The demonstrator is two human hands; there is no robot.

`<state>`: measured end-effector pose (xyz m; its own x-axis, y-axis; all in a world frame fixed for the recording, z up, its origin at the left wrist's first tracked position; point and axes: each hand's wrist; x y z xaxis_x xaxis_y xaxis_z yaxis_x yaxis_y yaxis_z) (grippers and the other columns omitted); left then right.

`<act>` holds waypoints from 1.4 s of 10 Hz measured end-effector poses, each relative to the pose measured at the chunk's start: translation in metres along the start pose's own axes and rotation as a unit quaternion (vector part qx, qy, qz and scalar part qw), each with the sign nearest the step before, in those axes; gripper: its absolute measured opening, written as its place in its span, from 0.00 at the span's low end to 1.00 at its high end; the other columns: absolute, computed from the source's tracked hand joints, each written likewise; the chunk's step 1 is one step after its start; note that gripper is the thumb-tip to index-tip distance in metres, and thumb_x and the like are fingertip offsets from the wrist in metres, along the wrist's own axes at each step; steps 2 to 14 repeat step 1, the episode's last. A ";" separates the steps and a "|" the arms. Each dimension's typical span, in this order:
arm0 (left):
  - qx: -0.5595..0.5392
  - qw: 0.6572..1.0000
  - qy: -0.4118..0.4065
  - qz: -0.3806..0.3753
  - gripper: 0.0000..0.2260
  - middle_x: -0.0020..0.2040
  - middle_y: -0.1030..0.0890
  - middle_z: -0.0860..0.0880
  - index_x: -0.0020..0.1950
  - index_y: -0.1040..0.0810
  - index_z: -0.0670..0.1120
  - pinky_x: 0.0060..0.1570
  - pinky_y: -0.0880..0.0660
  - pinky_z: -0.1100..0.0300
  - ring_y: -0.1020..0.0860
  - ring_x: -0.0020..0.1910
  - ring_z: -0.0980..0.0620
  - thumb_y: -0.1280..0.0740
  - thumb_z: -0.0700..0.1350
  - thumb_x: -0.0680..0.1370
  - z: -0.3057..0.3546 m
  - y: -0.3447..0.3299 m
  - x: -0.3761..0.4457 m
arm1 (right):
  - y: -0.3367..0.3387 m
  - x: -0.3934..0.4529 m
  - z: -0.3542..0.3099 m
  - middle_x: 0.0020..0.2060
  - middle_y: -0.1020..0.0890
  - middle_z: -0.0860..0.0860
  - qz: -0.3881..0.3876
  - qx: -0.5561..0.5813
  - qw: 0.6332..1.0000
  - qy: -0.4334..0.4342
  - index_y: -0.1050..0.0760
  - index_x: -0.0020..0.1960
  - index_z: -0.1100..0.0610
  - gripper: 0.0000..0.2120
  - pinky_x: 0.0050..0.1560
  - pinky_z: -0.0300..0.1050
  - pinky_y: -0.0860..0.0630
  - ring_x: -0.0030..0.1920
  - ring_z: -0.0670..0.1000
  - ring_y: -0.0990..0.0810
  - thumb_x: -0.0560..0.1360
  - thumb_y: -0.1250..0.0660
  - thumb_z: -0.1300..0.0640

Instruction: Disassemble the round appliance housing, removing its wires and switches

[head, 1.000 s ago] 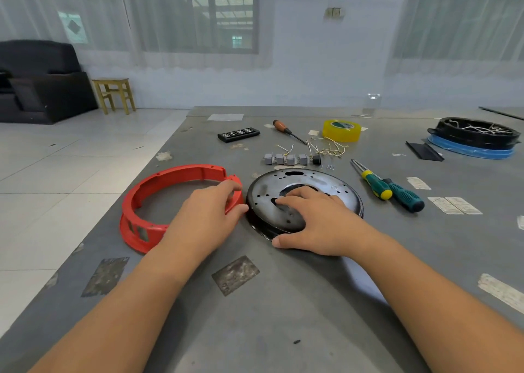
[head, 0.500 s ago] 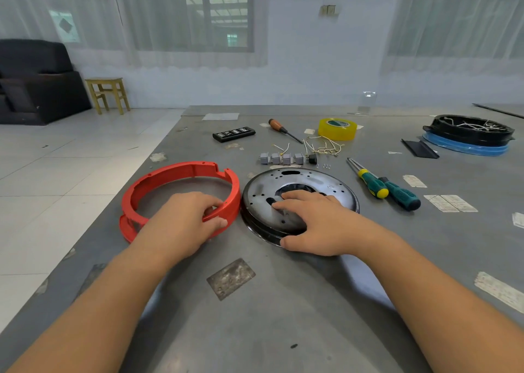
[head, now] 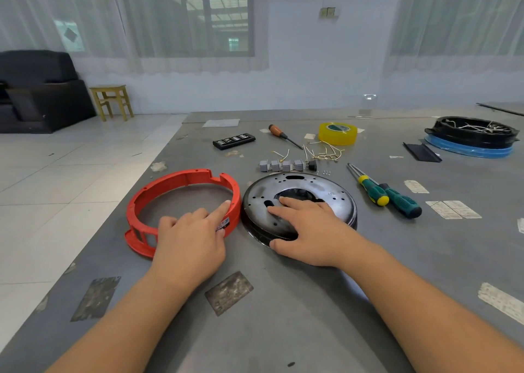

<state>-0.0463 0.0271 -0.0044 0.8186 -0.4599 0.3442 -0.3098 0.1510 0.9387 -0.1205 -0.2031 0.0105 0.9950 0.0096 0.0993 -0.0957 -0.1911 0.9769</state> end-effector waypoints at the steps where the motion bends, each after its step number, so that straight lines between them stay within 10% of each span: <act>1: 0.003 1.000 -0.009 0.002 0.26 0.55 0.21 0.54 0.84 0.42 0.62 0.58 0.31 0.50 0.22 0.58 0.49 0.43 0.54 0.85 0.003 -0.003 -0.001 | -0.003 -0.002 0.000 0.82 0.43 0.49 -0.001 -0.016 1.000 0.002 0.43 0.81 0.42 0.37 0.77 0.55 0.47 0.79 0.54 0.41 0.74 0.40 0.33; 14: 0.003 1.000 -0.009 0.002 0.26 0.55 0.21 0.54 0.84 0.42 0.62 0.58 0.31 0.50 0.22 0.58 0.49 0.43 0.54 0.85 0.003 -0.003 -0.001 | -0.003 -0.002 0.000 0.82 0.43 0.49 -0.001 -0.016 1.000 0.002 0.43 0.81 0.42 0.37 0.77 0.55 0.47 0.79 0.54 0.41 0.74 0.40 0.33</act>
Point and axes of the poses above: each hand's wrist, its own x-axis towards the middle knuckle, its own y-axis out of the back of the hand, z = x × y
